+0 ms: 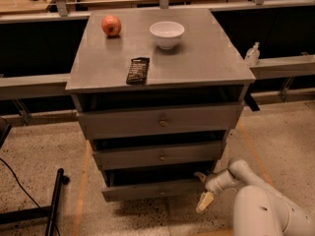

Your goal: Open bottom drawer

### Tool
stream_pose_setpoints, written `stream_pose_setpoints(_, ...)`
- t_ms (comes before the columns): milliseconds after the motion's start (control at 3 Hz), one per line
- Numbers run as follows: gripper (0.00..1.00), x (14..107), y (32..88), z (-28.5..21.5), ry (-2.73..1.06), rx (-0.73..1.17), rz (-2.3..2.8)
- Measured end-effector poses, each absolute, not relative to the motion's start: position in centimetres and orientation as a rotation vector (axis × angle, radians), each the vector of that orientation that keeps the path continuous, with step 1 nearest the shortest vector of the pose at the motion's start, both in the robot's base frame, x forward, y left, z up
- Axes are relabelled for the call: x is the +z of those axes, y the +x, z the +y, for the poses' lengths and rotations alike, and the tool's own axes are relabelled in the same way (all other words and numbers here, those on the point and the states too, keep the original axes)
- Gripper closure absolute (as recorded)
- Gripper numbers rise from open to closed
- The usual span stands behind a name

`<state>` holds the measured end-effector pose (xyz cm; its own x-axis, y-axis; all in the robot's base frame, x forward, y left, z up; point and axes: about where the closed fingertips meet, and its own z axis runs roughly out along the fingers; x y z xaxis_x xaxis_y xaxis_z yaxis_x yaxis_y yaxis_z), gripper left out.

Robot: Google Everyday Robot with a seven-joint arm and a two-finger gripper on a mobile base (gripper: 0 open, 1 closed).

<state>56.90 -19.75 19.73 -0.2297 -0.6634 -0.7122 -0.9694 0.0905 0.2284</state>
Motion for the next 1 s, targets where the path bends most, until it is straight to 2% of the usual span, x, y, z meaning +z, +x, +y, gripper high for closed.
stream_pose_setpoints(667, 0.0, 19.73, 56.9, -19.75, -1.601, 0.953, 1.946)
stream_pose_setpoints(1000, 0.18, 19.74, 56.9, -19.75, -1.601, 0.953, 1.945)
